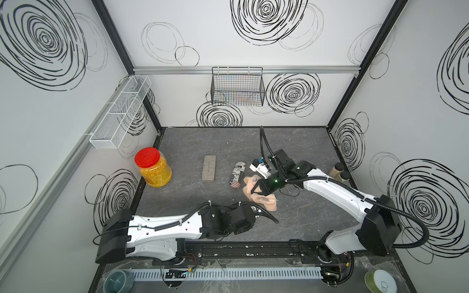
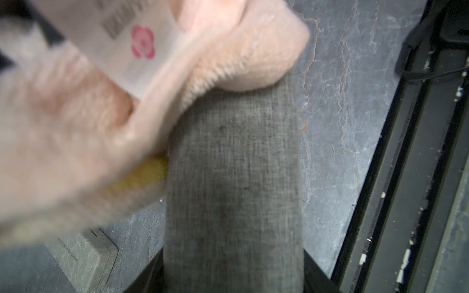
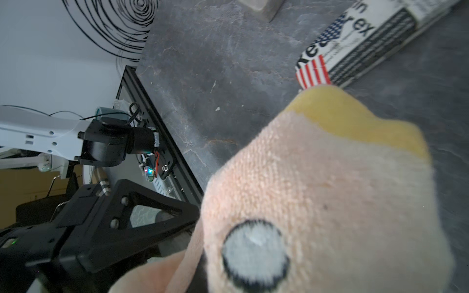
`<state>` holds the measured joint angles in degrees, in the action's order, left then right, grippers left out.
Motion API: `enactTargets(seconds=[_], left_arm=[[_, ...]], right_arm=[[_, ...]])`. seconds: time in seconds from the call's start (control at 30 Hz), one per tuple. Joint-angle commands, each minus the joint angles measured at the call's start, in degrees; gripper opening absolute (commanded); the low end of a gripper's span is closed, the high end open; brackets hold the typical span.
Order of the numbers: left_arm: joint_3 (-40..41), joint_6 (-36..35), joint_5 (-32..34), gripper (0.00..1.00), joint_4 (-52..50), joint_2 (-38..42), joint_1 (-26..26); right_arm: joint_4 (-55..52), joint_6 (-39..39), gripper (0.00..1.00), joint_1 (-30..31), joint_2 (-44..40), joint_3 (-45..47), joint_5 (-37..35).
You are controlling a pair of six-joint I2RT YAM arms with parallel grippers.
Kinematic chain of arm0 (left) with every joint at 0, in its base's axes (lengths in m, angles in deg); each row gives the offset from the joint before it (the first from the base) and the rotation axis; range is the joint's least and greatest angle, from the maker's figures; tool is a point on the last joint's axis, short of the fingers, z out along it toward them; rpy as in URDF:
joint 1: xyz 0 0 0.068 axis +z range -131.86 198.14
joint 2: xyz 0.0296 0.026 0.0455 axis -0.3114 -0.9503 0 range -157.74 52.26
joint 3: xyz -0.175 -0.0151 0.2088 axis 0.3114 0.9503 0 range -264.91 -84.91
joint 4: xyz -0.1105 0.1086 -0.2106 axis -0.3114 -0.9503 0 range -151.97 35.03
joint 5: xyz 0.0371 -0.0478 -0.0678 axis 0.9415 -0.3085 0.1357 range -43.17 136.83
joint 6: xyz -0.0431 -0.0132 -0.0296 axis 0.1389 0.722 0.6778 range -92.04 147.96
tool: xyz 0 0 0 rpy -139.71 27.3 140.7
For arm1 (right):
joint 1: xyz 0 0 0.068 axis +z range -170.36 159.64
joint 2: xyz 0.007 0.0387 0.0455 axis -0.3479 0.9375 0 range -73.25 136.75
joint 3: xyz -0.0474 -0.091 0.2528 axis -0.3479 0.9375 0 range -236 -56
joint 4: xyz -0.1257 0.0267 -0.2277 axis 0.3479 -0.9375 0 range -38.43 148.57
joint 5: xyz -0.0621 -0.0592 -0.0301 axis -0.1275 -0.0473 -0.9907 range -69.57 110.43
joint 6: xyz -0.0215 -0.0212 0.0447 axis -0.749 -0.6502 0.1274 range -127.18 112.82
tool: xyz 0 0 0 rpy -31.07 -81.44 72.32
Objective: Wipe the eyeglass case
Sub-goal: Wipe the dirt from the eyeglass case.
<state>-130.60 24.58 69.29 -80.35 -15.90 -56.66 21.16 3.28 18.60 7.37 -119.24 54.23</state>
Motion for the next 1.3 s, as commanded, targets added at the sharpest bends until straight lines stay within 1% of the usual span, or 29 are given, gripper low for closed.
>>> enactTargets(seconds=[0.0, 0.07, 0.13, 0.27, 0.4, 0.47, 0.53, 0.6, 0.73, 0.87, 0.93, 0.97, 1.03, 1.1, 1.17, 1.27], left_arm=[[-1.60, 0.14, 3.10, 0.60, 4.55, 2.50, 0.20], [-1.51, 0.10, 3.12, 0.60, 4.80, 2.59, 0.20], [-1.76, -0.01, 3.21, 0.60, 4.46, 2.25, 0.20], [-1.88, 0.12, 3.62, 0.60, 4.29, 2.20, -0.03], [-1.68, 0.06, 3.91, 0.60, 4.33, 2.51, -0.42], [-1.64, 0.05, 4.13, 0.60, 4.38, 2.51, -0.60], [-1.63, 0.12, 4.42, 0.60, 4.25, 2.51, -0.71], [-1.68, 0.02, 4.52, 0.60, 4.29, 2.38, -0.74], [-1.68, 0.06, 4.51, 0.60, 4.28, 2.48, -0.71], [-1.68, 0.05, 4.48, 0.60, 4.42, 2.35, -0.70], [-1.77, 0.03, 4.43, 0.60, 4.40, 2.16, -0.67], [-1.77, 0.02, 4.35, 0.60, 4.38, 2.07, -0.66], [-1.77, 0.01, 4.26, 0.60, 4.40, 2.07, -0.60], [-1.77, -0.01, 4.21, 0.60, 4.52, 2.12, -0.31], [-1.70, 0.08, 4.17, 0.60, 4.55, 2.24, -0.23], [-1.53, 0.16, 4.23, 0.60, 4.64, 2.42, -0.20]], right_arm=[[-7.06, -0.11, 0.00, -2.85, -3.71, 2.28, -6.23], [-6.16, -1.16, 0.00, -3.44, -4.93, 2.78, -5.92], [-4.37, -1.27, 0.00, -2.47, -5.12, 2.76, -3.98], [-2.23, -1.32, 0.00, 2.32, -1.57, -0.81, -1.56], [1.58, 0.41, 0.00, 4.48, 2.93, -4.24, 3.56], [2.22, 0.75, 0.00, 5.23, 4.35, -5.55, 4.96], [3.05, 0.99, 0.00, 5.60, 4.90, -5.46, 5.57], [2.61, 0.97, 0.00, 5.62, 5.16, -4.77, 4.23], [-1.94, 2.23, 0.00, 3.38, 3.99, -2.82, -3.45], [-5.96, 1.95, 0.00, -3.27, -1.21, 1.11, -8.54], [-7.44, 0.30, 0.00, -5.68, -2.99, 2.03, -7.13], [-7.39, -0.76, 0.00, -5.73, -3.83, 2.26, -6.15], [-5.13, -1.32, 0.00, -4.16, -4.88, 2.80, -3.42], [-2.33, -1.15, 0.00, -0.42, -4.19, 2.23, -1.81], [-0.34, -0.89, 0.00, 2.96, -2.05, 0.30, 0.04], [2.41, 0.64, 0.00, 6.17, 1.98, -3.10, 3.73]])
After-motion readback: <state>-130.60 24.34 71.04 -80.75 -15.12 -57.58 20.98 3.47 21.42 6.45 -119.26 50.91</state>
